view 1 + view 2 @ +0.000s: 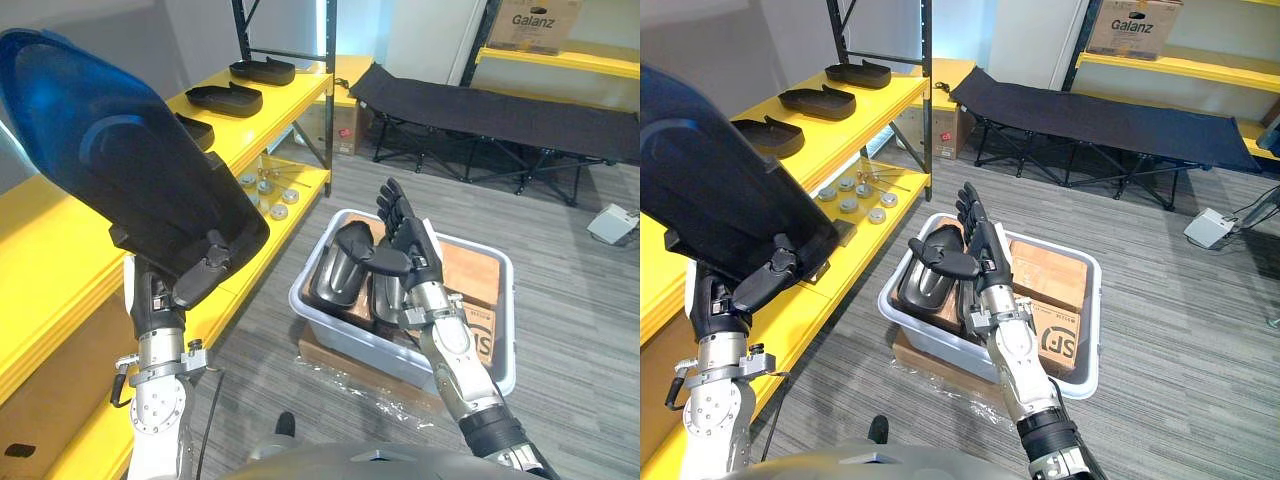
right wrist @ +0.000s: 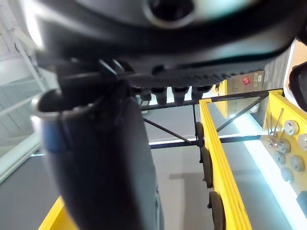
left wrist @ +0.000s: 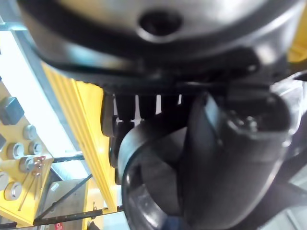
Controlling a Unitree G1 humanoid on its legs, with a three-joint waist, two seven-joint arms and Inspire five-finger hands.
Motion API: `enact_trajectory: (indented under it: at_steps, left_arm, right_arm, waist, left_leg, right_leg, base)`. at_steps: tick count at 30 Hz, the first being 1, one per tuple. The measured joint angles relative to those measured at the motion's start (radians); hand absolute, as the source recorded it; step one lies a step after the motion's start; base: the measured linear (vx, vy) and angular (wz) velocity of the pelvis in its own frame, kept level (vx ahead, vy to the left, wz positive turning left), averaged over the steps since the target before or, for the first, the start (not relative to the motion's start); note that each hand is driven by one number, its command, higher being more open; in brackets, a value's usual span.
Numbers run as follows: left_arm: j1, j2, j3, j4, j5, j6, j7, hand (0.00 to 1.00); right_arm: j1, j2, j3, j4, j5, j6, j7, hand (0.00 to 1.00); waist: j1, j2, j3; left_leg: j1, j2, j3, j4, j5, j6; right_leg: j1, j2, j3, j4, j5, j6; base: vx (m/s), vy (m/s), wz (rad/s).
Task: Walk over and take three plastic housings, then place them on the shelf
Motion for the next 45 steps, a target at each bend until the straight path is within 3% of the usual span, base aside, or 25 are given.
enact_trajectory:
  at_steps: [6,13,17,21,24,27,30,32,33,37,40,45]
  left_arm:
    - [0.004,0.001,0.023,0.0,-0.058,-0.001,-0.01,0.0]
    - [0.062,-0.027,0.131,-0.025,-0.205,-0.003,-0.059,0.0]
    - [0.079,-0.03,0.136,-0.053,-0.201,-0.002,-0.102,0.0]
    - [0.078,-0.029,0.134,-0.068,-0.206,-0.003,-0.192,0.0]
    - [0.117,-0.029,0.143,-0.068,-0.218,-0.009,-0.231,0.0]
    - [0.123,-0.029,0.158,-0.068,-0.224,-0.024,-0.241,0.0]
    - [0.108,-0.021,0.163,-0.069,-0.25,-0.037,-0.282,0.0]
    - [0.071,0.012,0.155,-0.069,-0.251,-0.038,-0.338,0.0]
    - [0.062,0.022,0.15,-0.069,-0.251,-0.038,-0.35,0.0]
    - [0.02,0.066,0.107,-0.069,-0.252,-0.044,-0.397,0.0]
    - [0.02,0.075,0.074,-0.068,-0.249,-0.041,-0.401,0.0]
    - [0.023,0.075,0.063,-0.056,-0.25,-0.041,-0.38,0.0]
  right_arm:
    - [0.001,-0.001,-0.041,0.002,0.016,0.02,0.005,1.0]
    - [0.044,0.0,-0.079,0.003,0.046,0.032,0.114,1.0]
    - [0.052,-0.002,-0.053,0.034,0.06,0.052,0.163,1.0]
    - [0.051,-0.025,-0.016,0.043,0.023,0.051,0.145,1.0]
    - [0.028,-0.04,-0.007,0.047,-0.038,0.051,0.118,1.0]
    - [0.028,-0.041,-0.021,0.046,-0.026,0.05,0.11,1.0]
    - [0.046,-0.037,-0.063,0.034,-0.019,0.048,0.1,1.0]
    - [0.096,-0.036,-0.105,-0.004,-0.014,0.043,0.083,1.0]
    - [0.108,-0.035,-0.112,-0.009,-0.008,0.042,0.079,1.0]
    - [0.123,-0.035,-0.141,-0.02,0.013,0.041,0.083,1.0]
    - [0.121,-0.038,-0.14,-0.023,0.009,0.041,0.1,1.0]
    - [0.115,-0.042,-0.14,-0.024,0.008,0.041,0.103,1.0]
  waist:
    - [0.0,0.005,0.003]
    - [0.01,0.005,0.004]
    - [0.031,0.019,0.029]
    - [0.037,0.032,0.059]
    - [0.071,0.05,0.088]
    - [0.067,0.045,0.091]
    - [0.036,0.033,0.1]
    - [-0.004,0.02,0.105]
    - [-0.008,0.019,0.105]
    - [0.0,0.023,0.106]
    - [-0.002,0.018,0.109]
    - [-0.004,0.03,0.123]
  left_leg:
    - [-0.001,0.0,0.001,0.0,-0.001,0.0]
    - [0.001,0.004,-0.005,0.004,-0.001,-0.001]
    - [-0.002,0.003,-0.068,0.004,0.009,0.003]
    - [-0.056,0.004,-0.073,0.022,0.028,0.072]
    - [-0.05,-0.009,-0.061,0.031,0.038,0.077]
    - [-0.049,-0.022,-0.045,0.032,0.041,0.081]
    - [-0.06,-0.061,-0.074,0.034,0.044,0.084]
    - [-0.075,-0.11,-0.144,0.024,0.058,0.102]
    - [-0.075,-0.116,-0.15,0.013,0.065,0.102]
    - [-0.109,-0.127,-0.178,0.005,0.119,0.081]
    - [-0.111,-0.138,-0.186,0.005,0.12,0.082]
    - [-0.106,-0.136,-0.182,0.005,0.106,0.082]
  right_leg:
    - [-0.001,0.0,0.0,0.0,-0.002,0.0]
    - [0.009,0.007,0.0,0.001,-0.005,0.001]
    - [0.031,0.003,-0.059,0.068,-0.055,0.004]
    - [0.046,-0.011,-0.189,0.157,-0.125,0.006]
    - [0.062,-0.045,-0.216,0.223,-0.161,0.023]
    - [0.071,-0.069,-0.235,0.259,-0.19,0.03]
    - [0.051,-0.087,-0.165,0.34,-0.273,0.035]
    - [0.018,-0.061,-0.025,0.397,-0.357,0.011]
    - [0.014,-0.053,-0.006,0.402,-0.368,0.007]
    - [0.008,-0.044,-0.014,0.411,-0.365,0.02]
    - [0.005,-0.046,0.014,0.403,-0.367,0.018]
    - [0.007,-0.042,0.029,0.394,-0.369,0.016]
  base:
    - [0.0,0.0,0.0]
    - [0.03,-0.015,0.02]
    - [-0.01,-0.045,0.55]
    - [-0.05,-0.024,0.95]
    - [-0.06,0.034,0.56]
    - [-0.03,0.018,0.34]
    - [-0.07,-0.004,0.73]
    - [-0.08,-0.096,1.24]
    - [-0.04,-0.127,1.02]
    - [0.01,-0.076,0.4]
    - [0.0,-0.032,0.13]
    - [-0.08,-0.01,-0.03]
